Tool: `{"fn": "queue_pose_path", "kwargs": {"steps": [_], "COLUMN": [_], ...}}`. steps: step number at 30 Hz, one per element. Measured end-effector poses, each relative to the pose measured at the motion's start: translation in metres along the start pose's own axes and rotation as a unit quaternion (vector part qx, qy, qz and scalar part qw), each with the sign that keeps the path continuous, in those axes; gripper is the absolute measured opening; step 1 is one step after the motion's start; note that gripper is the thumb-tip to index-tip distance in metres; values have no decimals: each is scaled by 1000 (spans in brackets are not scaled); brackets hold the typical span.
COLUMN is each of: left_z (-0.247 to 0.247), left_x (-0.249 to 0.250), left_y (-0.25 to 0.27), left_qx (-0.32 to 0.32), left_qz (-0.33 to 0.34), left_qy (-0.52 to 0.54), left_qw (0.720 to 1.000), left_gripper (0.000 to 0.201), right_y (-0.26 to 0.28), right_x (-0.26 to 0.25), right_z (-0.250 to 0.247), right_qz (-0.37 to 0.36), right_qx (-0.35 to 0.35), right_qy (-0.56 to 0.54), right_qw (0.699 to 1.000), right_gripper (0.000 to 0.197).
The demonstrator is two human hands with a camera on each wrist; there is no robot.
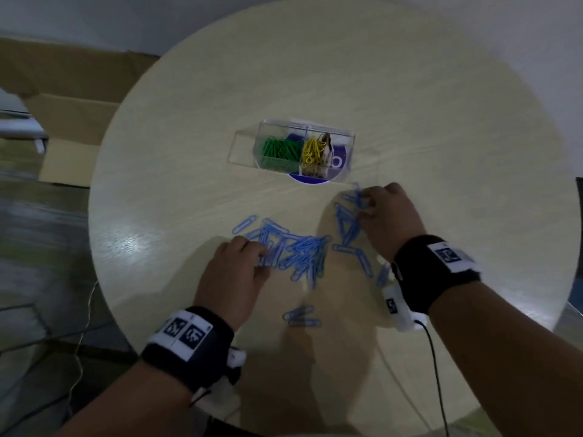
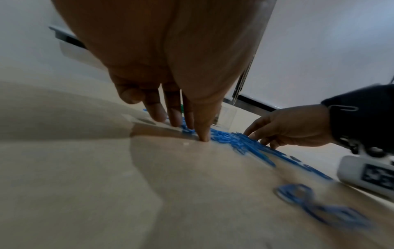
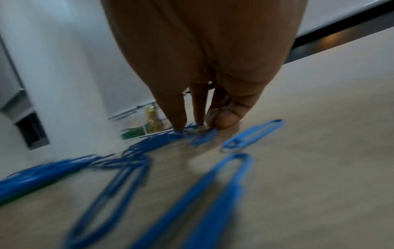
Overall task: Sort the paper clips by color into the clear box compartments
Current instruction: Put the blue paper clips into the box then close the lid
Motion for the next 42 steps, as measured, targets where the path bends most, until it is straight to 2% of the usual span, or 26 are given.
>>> {"fn": "queue_pose_path", "kwargs": {"steps": [2,4,7,9,12,15,18,20,22,24,25,27,30,32,35,37,39,41,42], "left_z": [-10,-12,12,28,22,9,-4,-19,-36,-46,-47,-44,-32,-23,-17,-20,-29,-35,-34], "left_x": [4,22,51,47,29,14,9,8,-1,-17,-24,-27,-15,-2,6,3,-3,-7,-7], "left_y": [-9,-14,-9,-7,-12,-22,-28,-32,-39,-47,-52,-60,-69,-72,-76,-77,-77,-80,-82], "left_qx": [35,42,-44,-89,-77,-57,-46,-4,58,93,89,66,37,18,5,12,47,74,70], "left_qz": [5,62,214,247,211,188,204,200,131,24,-21,-64,-59,-28,5,7,-1,-28,-45], "left_qy": [-28,-48,-98,-131,-117,-65,-8,19,30,33,25,13,45,69,93,119,136,100,72], "left_qw": [999,996,971,956,967,978,978,980,989,995,995,996,997,997,996,993,990,992,994], "left_gripper": [28,34,47,48,40,37,30,26,25,27,31,38,37,30,35,36,33,33,37], "right_y": [6,21,55,81,114,120,104,90,71,51,41,28,17,14,20,29,33,28,25], "right_x": [-16,-23,-16,-5,3,-6,-22,-25,-20,-14,-15,-24,-46,-60,-66,-53,-31,-17,-19], "right_z": [-1,-9,-16,-11,6,21,17,4,-8,-14,-14,-11,0,6,4,-8,-17,-12,-9], "right_qz": [-51,-82,-121,-120,-103,-121,-149,-131,-69,24,58,89,78,36,-24,9,93,174,182], "right_qx": [-4,12,54,45,23,33,77,102,121,98,67,10,-19,-8,36,93,130,81,48], "right_qy": [-20,-44,-8,44,101,115,68,26,24,47,58,80,75,39,-39,-74,-96,-73,-43], "right_qw": [998,996,991,991,989,985,983,986,990,994,994,993,994,999,998,993,982,979,981], "right_gripper": [36,38,34,35,46,45,39,34,29,35,41,52,46,36,40,38,28,37,45]}}
Point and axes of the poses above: each hand's wrist, its own y-axis away from the middle knuckle, its own z-axis out of the palm, x = y × z, the point moved 5 cm from there along -y, towards the middle knuckle, and after that the axes turned 15 degrees about y, right-handed, at the moved point
